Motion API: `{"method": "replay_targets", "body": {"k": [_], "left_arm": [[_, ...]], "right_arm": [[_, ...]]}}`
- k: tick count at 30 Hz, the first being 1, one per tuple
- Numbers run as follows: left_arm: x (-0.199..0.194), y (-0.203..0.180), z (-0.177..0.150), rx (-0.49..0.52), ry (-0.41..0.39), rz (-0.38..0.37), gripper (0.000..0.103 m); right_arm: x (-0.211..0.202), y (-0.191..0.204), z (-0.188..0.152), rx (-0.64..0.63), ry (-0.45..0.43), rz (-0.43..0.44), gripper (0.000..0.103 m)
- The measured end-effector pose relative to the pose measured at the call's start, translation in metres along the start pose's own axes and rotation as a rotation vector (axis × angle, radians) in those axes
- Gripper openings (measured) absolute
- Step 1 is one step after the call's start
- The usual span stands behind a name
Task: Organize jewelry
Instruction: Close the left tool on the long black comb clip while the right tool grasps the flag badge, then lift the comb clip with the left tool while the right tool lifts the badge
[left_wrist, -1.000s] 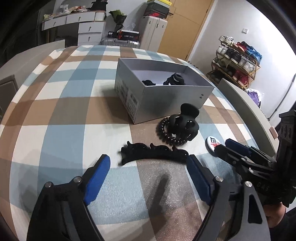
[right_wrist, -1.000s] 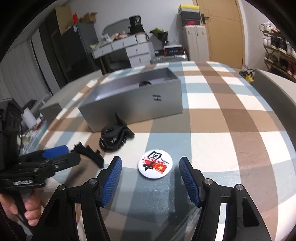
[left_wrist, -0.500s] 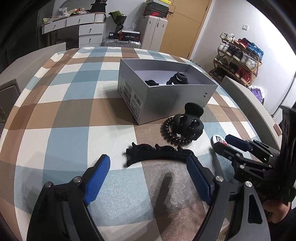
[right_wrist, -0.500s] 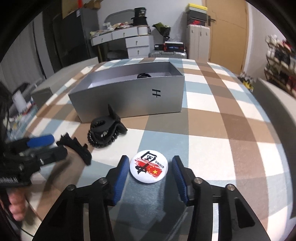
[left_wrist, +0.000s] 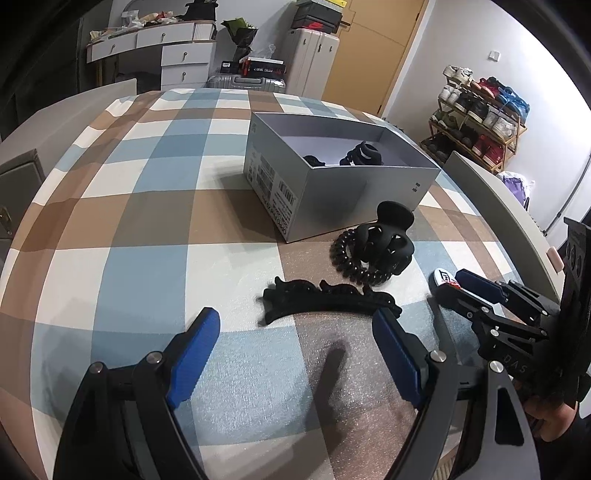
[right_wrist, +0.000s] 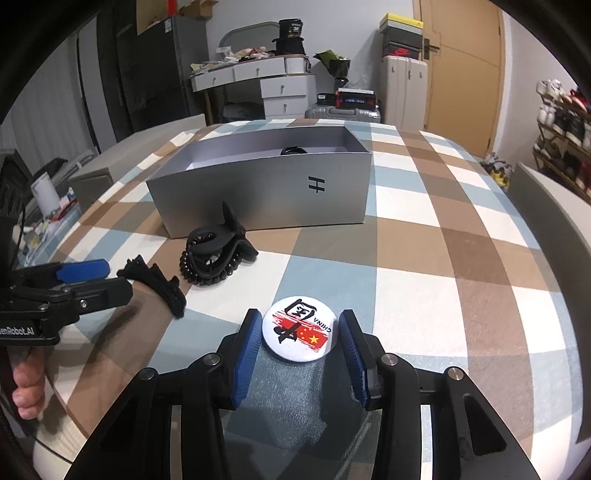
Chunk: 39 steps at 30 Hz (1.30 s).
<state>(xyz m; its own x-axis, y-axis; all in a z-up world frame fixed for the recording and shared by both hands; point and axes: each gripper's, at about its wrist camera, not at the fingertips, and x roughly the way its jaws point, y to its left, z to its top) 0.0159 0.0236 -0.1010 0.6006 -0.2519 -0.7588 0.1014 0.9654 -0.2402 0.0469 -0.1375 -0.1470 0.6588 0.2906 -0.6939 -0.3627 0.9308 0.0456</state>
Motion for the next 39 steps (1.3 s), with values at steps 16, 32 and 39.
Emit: {"method": "replay_targets", "body": {"k": [16, 32, 39], "left_arm": [[-0.006, 0.004, 0.008, -0.010, -0.017, -0.058, 0.081], [0.029, -0.031, 0.020, 0.149, 0.098, -0.010, 0.086], [0.031, -0.034, 0.020, 0.190, 0.130, 0.030, 0.087]], "right_arm": [[-0.013, 0.011, 0.000, -0.036, -0.064, 0.044, 0.042], [-0.031, 0.001, -0.003, 0.003, -0.118, 0.067, 0.042], [-0.035, 0.000, -0.006, 0.005, -0.132, 0.083, 0.042]]}}
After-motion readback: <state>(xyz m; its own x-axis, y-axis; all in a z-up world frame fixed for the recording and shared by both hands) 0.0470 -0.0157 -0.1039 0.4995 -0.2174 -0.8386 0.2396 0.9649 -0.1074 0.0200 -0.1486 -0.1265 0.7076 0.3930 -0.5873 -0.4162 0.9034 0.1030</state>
